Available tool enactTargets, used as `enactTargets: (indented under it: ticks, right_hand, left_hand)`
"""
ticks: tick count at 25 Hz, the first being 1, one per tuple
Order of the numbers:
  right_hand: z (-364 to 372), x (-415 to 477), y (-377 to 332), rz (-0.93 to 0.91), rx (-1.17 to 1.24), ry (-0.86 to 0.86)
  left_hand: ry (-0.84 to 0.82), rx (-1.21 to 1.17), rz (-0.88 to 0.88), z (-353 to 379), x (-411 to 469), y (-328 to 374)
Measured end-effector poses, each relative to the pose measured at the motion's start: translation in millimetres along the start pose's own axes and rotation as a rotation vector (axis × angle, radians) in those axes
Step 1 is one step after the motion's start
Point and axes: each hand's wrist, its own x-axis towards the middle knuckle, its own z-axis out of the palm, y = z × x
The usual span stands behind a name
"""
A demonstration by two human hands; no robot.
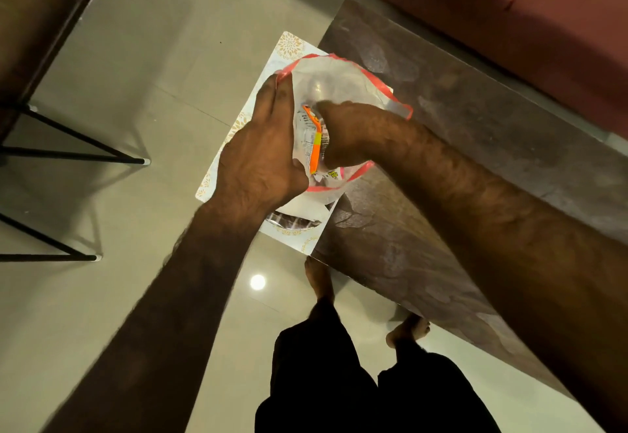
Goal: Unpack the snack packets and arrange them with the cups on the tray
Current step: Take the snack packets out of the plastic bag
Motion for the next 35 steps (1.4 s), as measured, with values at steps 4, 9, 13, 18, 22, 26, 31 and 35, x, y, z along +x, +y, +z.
enactTargets:
  ticks: [4,9,13,18,22,26,31,35]
  right_hand:
    - [7,26,-9,-0.066,-0.006,-0.039]
    - [31,80,-12,0.139,0.331,0.010]
    - [41,71,-19,0.168,0.329,0.349]
    - [17,21,-27,0.093,0.705,0.533]
    - [-5,-14,-23,0.117,1.092,0.487]
    - [-4,-34,-12,0.032,1.390,0.284]
    - [18,-42,0,0.039,1.244,0.322]
    - [16,-52,8,0.049,1.403,0.196]
  left_hand:
    - [0.028,-0.105,0.027,0,0,2]
    - [0.039,-0.172,0.059,-1,-3,-6]
    - [0.008,-0.138,0.012,5,1,-9]
    - [-0.001,-0.302,-0.074,1,11,-8]
    - [-0.046,-0.605,-0.207,-5,14,-3]
    - [0.003,-1.010,-0.294,-11,13,2]
    - [0.093,-0.955,-0.304,-6,8,5]
    - [0.085,-0.918,-0.280,-12,6,11]
